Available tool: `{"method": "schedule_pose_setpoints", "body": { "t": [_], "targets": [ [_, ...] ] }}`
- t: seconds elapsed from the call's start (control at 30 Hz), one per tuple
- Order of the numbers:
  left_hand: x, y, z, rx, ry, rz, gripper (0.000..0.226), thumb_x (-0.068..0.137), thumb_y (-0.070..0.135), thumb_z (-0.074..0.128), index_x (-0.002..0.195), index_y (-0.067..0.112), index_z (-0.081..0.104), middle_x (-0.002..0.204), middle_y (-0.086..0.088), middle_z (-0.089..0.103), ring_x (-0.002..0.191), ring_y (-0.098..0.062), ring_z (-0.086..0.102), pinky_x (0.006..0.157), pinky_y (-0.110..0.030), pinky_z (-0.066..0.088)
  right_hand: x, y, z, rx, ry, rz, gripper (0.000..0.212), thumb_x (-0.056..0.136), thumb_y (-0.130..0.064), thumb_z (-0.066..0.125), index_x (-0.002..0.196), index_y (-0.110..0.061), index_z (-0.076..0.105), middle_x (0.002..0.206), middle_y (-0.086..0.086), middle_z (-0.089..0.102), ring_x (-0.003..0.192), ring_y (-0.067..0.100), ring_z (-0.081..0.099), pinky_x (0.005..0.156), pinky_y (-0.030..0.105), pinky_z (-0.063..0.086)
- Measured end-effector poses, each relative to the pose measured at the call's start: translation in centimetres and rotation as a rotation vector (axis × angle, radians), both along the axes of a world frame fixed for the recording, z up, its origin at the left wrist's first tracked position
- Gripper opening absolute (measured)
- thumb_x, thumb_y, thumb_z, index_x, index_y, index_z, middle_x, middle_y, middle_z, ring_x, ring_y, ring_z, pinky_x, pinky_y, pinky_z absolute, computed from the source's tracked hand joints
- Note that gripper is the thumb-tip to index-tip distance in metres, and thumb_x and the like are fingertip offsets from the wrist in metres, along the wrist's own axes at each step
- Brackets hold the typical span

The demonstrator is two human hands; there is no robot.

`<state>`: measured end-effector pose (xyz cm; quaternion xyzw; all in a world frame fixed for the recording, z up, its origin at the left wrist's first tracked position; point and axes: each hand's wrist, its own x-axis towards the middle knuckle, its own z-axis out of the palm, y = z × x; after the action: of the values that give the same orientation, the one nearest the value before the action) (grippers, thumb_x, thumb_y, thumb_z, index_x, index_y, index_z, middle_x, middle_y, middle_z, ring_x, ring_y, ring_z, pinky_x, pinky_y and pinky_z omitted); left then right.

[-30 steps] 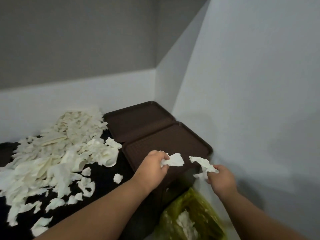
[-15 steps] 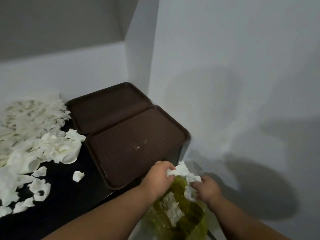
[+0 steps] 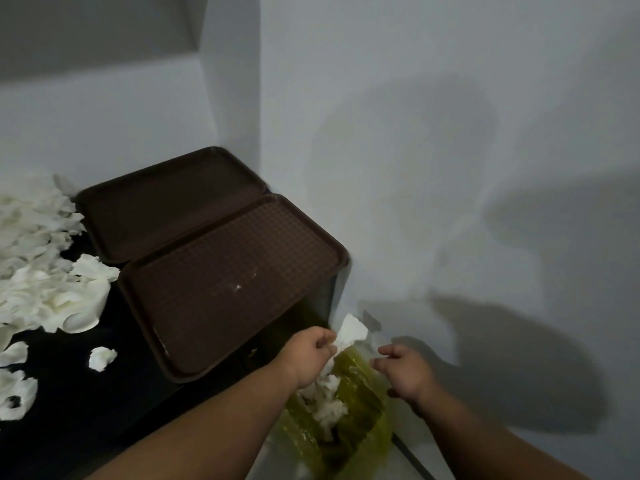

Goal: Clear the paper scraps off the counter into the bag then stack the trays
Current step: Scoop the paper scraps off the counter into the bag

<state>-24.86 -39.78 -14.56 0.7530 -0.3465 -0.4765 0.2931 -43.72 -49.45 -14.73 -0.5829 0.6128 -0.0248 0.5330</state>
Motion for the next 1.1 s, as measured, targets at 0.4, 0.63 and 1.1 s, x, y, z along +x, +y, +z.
{"method": "schedule_pose_setpoints", "body": {
  "t": [0.4, 0.63, 1.1],
  "targets": [
    [2.0, 2.5, 1.9, -0.082, -0.009, 0.072, 0.022, 0.097, 0.025, 0.062, 0.118, 0.031, 0.065, 0.112, 0.015, 0.066, 0.109, -0.003, 0.06, 0.099, -0.025, 0.048, 0.7, 1.1, 0.4, -0.07, -0.011, 0.016, 0.029, 0.083, -0.021, 0.077, 0.109, -0.015, 0.068, 0.098, 0.003, 0.065, 0.084, 0.017, 0.062, 0.081, 0.041, 0.056],
    [5.6, 7.7, 5.6, -0.171, -0.105, 0.092, 0.022, 0.096, 0.024, 0.064, 0.117, 0.027, 0.067, 0.109, 0.013, 0.067, 0.104, 0.0, 0.06, 0.095, -0.02, 0.048, 6.8, 4.1, 3.7, -0.186, -0.085, 0.124, 0.014, 0.084, -0.015, 0.073, 0.098, -0.015, 0.069, 0.084, 0.004, 0.067, 0.078, 0.019, 0.063, 0.08, 0.039, 0.054],
    [17.5, 26.3, 10.7, -0.244, -0.342, 0.424, 0.006, 0.092, 0.026, 0.066, 0.095, 0.03, 0.068, 0.085, 0.01, 0.068, 0.075, -0.001, 0.063, 0.068, -0.013, 0.048, 23.1, 15.8, 11.4, -0.341, -0.254, 0.466, 0.015, 0.088, -0.025, 0.07, 0.102, -0.032, 0.067, 0.092, -0.006, 0.069, 0.086, 0.012, 0.067, 0.083, 0.038, 0.058]
  ]
}}
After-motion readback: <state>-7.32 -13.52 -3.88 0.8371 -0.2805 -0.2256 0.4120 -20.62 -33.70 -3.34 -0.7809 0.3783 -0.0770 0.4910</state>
